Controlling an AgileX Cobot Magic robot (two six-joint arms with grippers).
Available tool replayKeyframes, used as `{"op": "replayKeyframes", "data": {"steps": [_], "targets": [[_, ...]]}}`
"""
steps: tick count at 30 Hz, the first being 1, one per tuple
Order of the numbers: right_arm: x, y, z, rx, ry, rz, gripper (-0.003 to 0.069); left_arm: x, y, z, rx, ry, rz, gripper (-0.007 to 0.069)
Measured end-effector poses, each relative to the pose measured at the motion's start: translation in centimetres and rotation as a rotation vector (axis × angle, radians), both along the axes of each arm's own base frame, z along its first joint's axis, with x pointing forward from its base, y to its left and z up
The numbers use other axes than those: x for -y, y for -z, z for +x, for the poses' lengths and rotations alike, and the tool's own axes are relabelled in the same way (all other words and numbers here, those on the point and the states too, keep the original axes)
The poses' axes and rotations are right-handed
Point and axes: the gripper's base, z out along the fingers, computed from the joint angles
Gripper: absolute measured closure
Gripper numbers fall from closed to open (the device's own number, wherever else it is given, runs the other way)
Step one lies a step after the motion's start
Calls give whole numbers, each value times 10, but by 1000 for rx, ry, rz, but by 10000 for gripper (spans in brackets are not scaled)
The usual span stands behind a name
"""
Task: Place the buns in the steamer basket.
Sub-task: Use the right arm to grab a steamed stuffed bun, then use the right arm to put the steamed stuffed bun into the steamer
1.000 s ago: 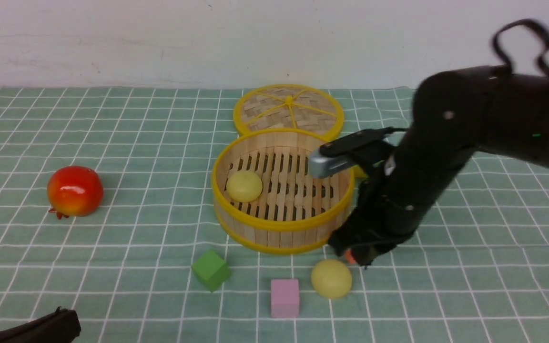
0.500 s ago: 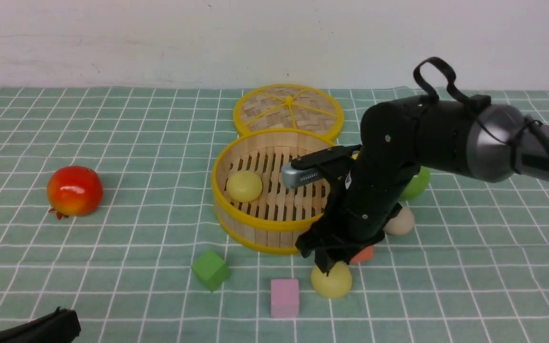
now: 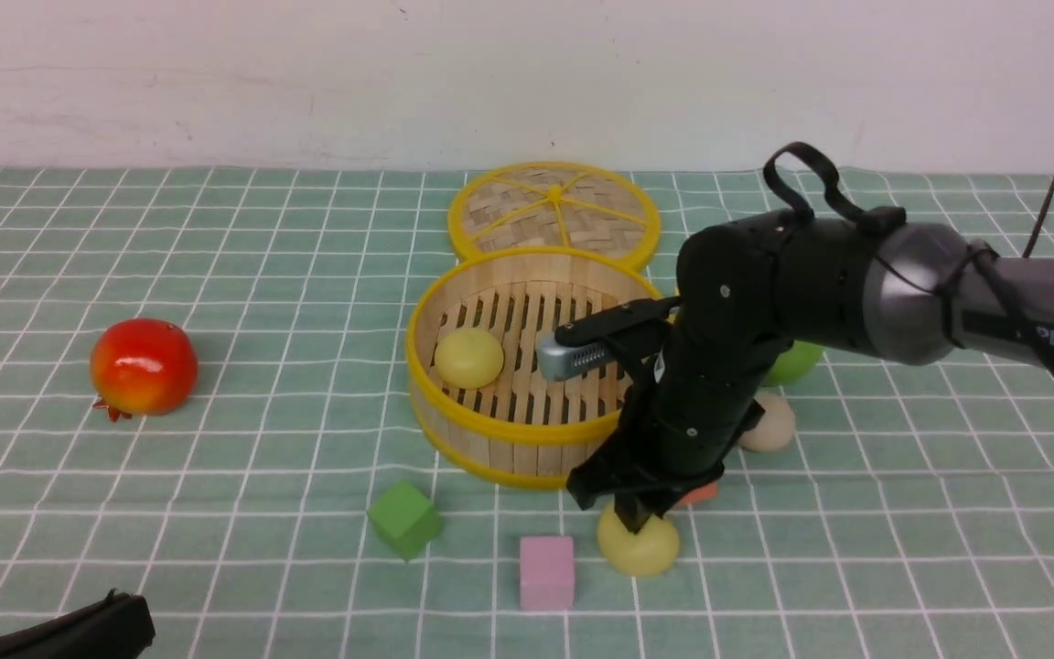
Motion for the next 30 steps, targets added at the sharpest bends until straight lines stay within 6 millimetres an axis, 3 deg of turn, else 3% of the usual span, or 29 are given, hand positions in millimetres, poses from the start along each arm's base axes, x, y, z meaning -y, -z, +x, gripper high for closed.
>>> {"op": "replayKeyframes", "data": {"steps": [2,3,6,10,12,13,16,20,26,30], "targets": [[0,0,-1,-6,-1,-3,556,0,0,0,0,0,0,620],[1,-2,-2,-14,-8,-9,612,0,0,0,0,0,0,620],[3,-15,-6,-7,-16,-4,655,0,0,0,0,0,0,618],[7,-61,-14,77,-19,50,657,0,0,0,0,0,0,613],[7,-74,-14,112,-19,71,657,0,0,0,0,0,0,612],[6,-93,-10,185,-25,108,657,0,0,0,0,0,0,609],[0,-106,3,288,-31,141,657,0,0,0,0,0,0,606],[-11,-92,25,330,-33,134,657,0,0,0,0,0,0,603],[-24,-43,65,318,-33,82,650,0,0,0,0,0,0,596],[-25,-33,77,331,-17,65,614,0,0,0,0,0,0,594]]}}
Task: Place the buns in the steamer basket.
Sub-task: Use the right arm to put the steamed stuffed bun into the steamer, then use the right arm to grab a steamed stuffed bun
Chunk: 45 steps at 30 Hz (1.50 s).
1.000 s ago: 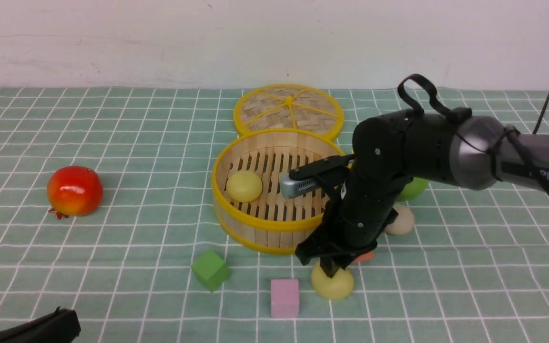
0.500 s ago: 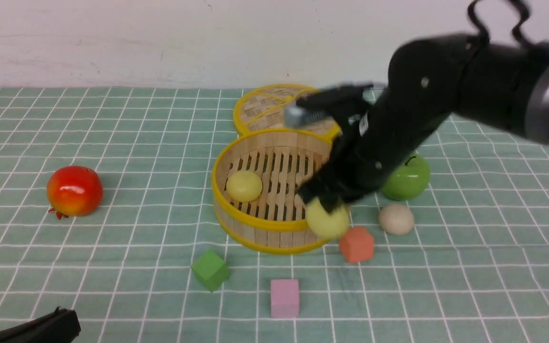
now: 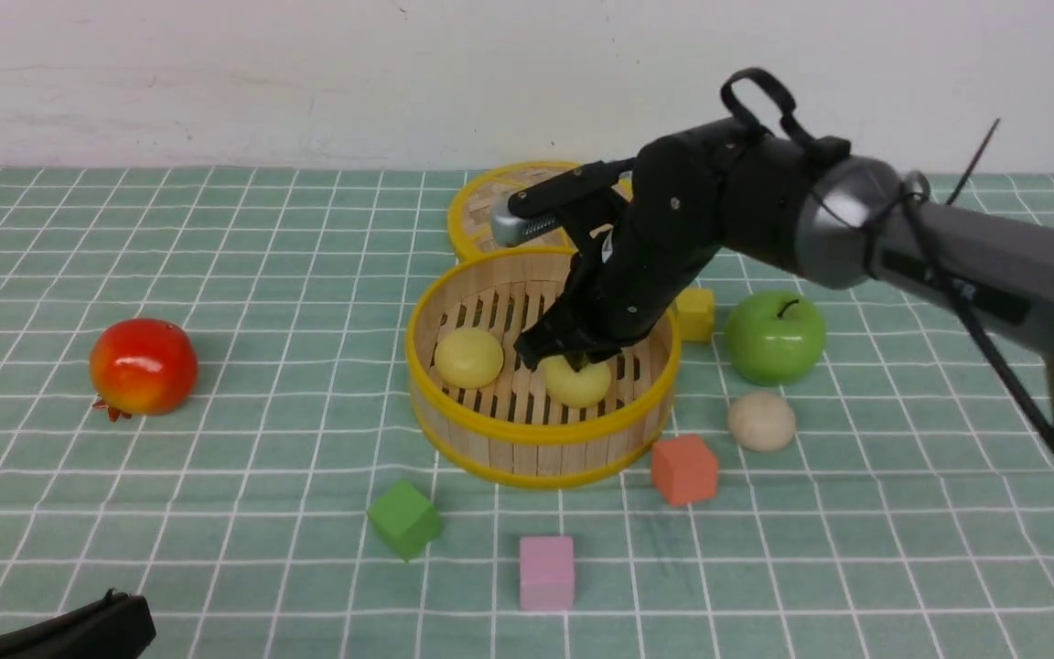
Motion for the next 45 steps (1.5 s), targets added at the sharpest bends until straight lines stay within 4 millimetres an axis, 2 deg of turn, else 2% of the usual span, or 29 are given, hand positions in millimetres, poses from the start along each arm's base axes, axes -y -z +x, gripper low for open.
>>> {"op": "replayKeyframes", "data": {"steps": [2,6,7,9,11,12,15,17,18,19,21,23,24,25,27,29,32,37,45], "targets": [[-1,2,2,-1,14,5,585,0,0,0,0,0,0,593],[-1,9,4,-19,46,14,410,0,0,0,0,0,0,588],[-1,9,4,-19,50,17,400,0,0,0,0,0,0,587],[-2,3,4,-21,81,40,270,0,0,0,0,0,0,585],[-1,-6,3,-18,103,59,183,0,0,0,0,0,0,585],[0,-17,2,-14,110,67,137,0,0,0,0,0,0,585],[7,-55,-7,40,101,64,80,0,0,0,0,0,0,581],[23,-86,-15,94,97,10,82,0,0,0,0,0,0,578],[28,-90,-16,99,102,-16,87,0,0,0,0,0,0,577],[42,-101,-18,110,124,-67,102,0,0,0,0,0,0,575],[64,-104,-16,81,181,-133,130,0,0,0,0,0,0,575],[92,-89,-13,-17,266,-194,181,0,0,0,0,0,0,575],[98,-81,-12,-54,285,-207,197,0,0,0,0,0,0,575],[111,-63,-11,-121,313,-222,235,0,0,0,0,0,0,575],[121,-39,-10,-200,332,-217,281,0,0,0,0,0,0,575],[125,-18,-11,-251,340,-182,322,0,0,0,0,0,0,575],[127,-5,-7,-257,351,-125,350,0,0,0,0,0,0,575],[130,7,7,-205,373,-53,361,0,0,0,0,0,0,575],[125,13,10,-210,356,-2,363,0,0,0,0,0,0,568]]}}
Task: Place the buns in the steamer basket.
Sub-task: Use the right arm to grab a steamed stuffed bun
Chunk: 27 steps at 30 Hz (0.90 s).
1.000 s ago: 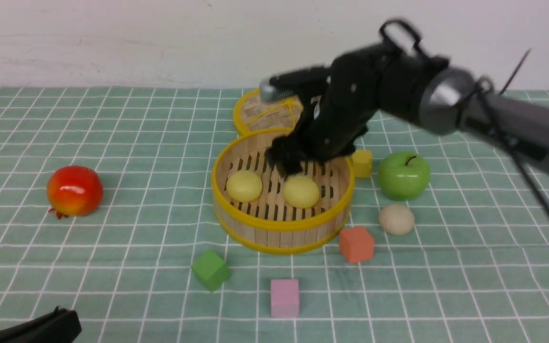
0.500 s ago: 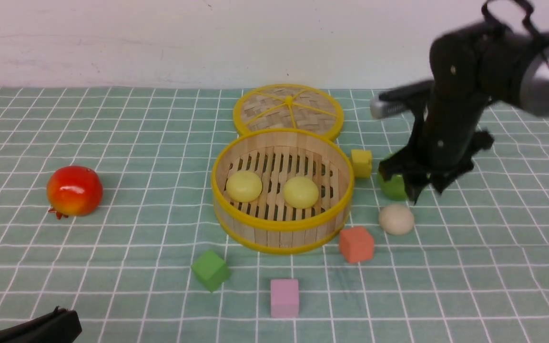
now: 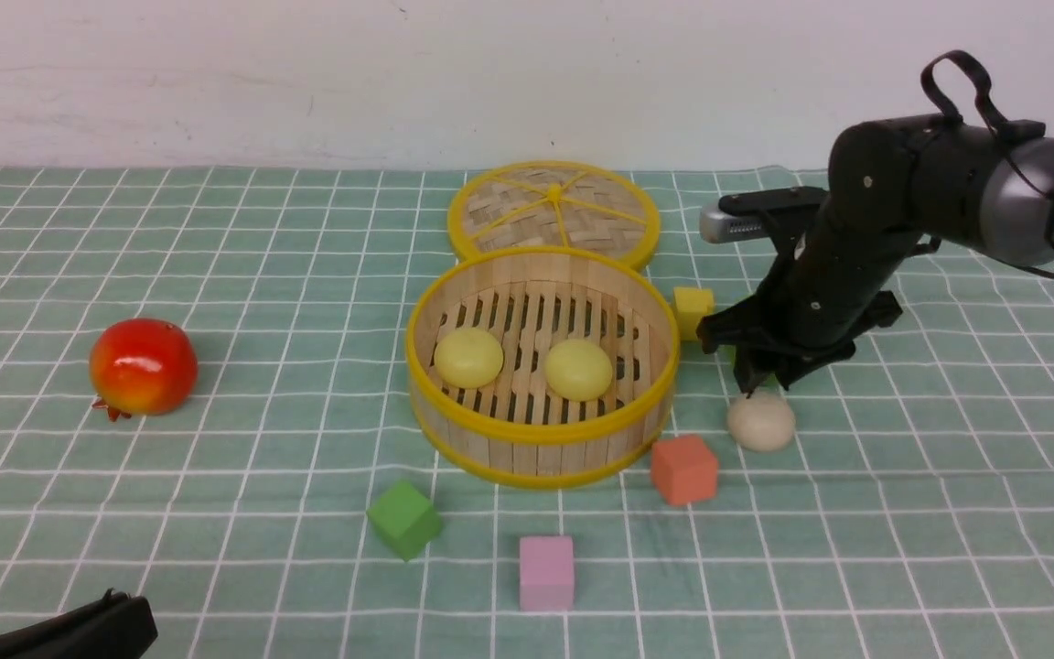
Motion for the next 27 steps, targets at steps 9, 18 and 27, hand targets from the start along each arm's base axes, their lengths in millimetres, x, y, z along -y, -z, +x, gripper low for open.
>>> {"op": "replayKeyframes", "data": {"steps": [9,18,27], "targets": [[1,5,0,-22,-8,-17,364,0,0,0,0,0,0,565],[0,18,1,-53,-13,-28,421,0,0,0,0,0,0,553],[2,17,0,-60,-41,-52,512,0,0,0,0,0,-1,550]]}}
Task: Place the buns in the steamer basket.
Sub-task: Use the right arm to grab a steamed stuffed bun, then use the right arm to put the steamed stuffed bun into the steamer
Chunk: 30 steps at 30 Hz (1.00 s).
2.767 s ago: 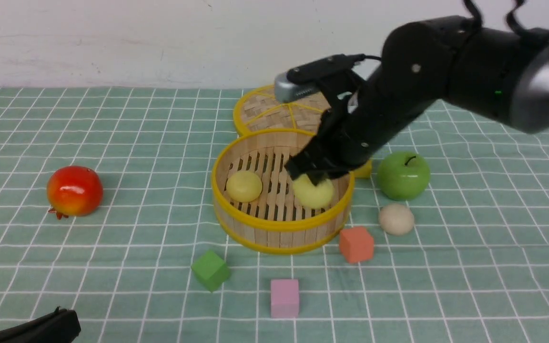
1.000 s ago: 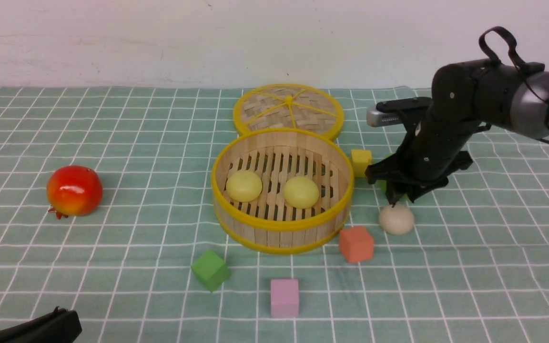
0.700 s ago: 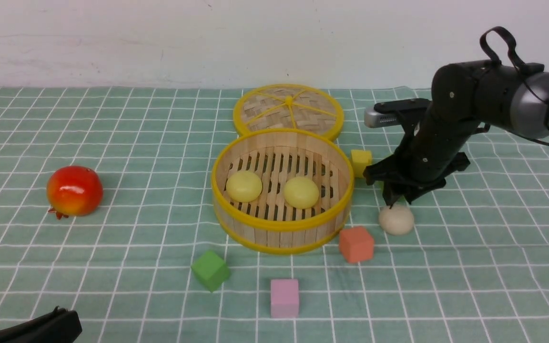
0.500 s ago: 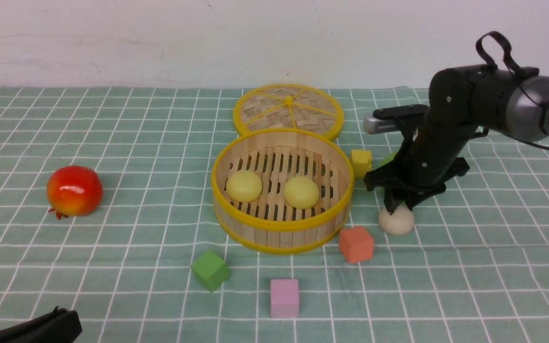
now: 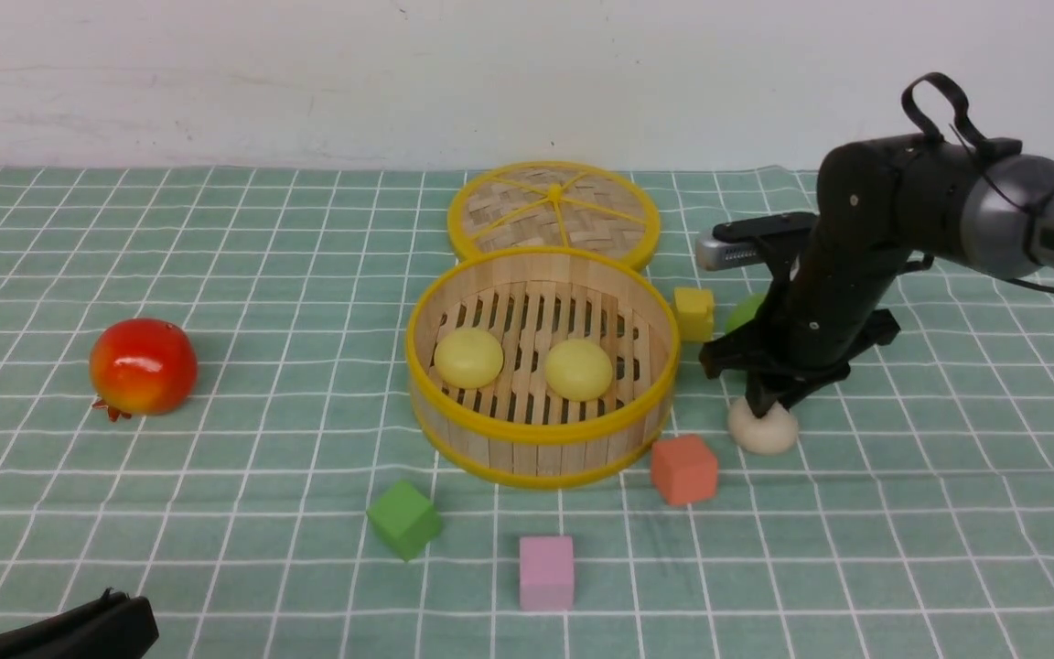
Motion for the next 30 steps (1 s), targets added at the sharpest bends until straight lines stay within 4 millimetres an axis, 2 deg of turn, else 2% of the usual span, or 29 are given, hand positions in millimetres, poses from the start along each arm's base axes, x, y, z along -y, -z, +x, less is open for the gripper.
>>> {"op": "replayKeyframes", "data": {"steps": [5,10,14,17,20,23,24,25,26,27,30], "targets": [[1,-2,-2,-9,-31,-12,643,0,0,0,0,0,0,545],[2,-20,-7,11,-31,-4,652,0,0,0,0,0,0,545],[-8,-72,-17,106,-59,49,652,0,0,0,0,0,0,543],[-35,-113,-22,226,-136,148,652,0,0,0,0,0,0,543],[-67,-133,-21,326,-212,244,652,0,0,0,0,0,0,543],[-88,-131,-16,359,-243,288,652,0,0,0,0,0,0,543],[-103,-121,-9,367,-260,302,650,0,0,0,0,0,0,543],[-110,-113,-5,365,-267,304,649,0,0,0,0,0,0,543],[-111,-114,-5,370,-268,306,648,0,0,0,0,0,0,543],[-119,-95,4,358,-270,300,648,0,0,0,0,0,0,540],[-125,-66,18,355,-256,293,640,0,0,0,0,0,0,535]]}}
